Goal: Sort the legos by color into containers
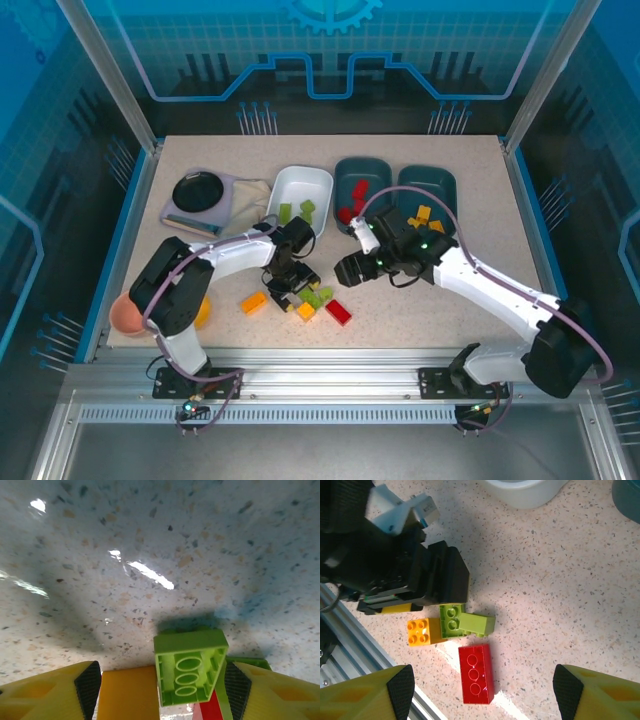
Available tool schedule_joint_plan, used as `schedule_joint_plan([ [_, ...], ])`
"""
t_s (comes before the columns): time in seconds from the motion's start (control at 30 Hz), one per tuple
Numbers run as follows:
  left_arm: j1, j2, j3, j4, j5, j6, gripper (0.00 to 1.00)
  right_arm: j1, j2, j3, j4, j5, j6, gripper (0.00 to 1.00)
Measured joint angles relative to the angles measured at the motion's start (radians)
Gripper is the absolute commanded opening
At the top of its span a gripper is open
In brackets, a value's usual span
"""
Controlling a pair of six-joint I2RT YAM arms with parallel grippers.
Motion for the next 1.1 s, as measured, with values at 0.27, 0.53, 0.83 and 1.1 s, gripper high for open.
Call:
schedule_joint_plan([
  [0.27, -0.027, 0.050, 0.032, 0.005, -0.001, -0.030, 0.55, 0.000, -0.065, -0.022, 0.011, -0.003, 0.003, 0.76],
  [0.53, -0.040, 0.065, 0.053, -0.019, -0.008, -0.047, 0.37, 0.000, -0.072, -0.047, 0.014, -0.004, 0.016, 0.76],
  [0.83, -0.031, 0.033, 0.143, -0.060, -0.115, 0.002, 0.37, 0.000, -0.115, -0.048, 0.013, -0.019, 0.019, 0.75],
  [1.1, 0.161, -0.058, 0.401, -0.120, -0.209, 0.133, 0.37, -0.023, -0.136, -0.022, 0.068, -0.066, 0.064, 0.77],
])
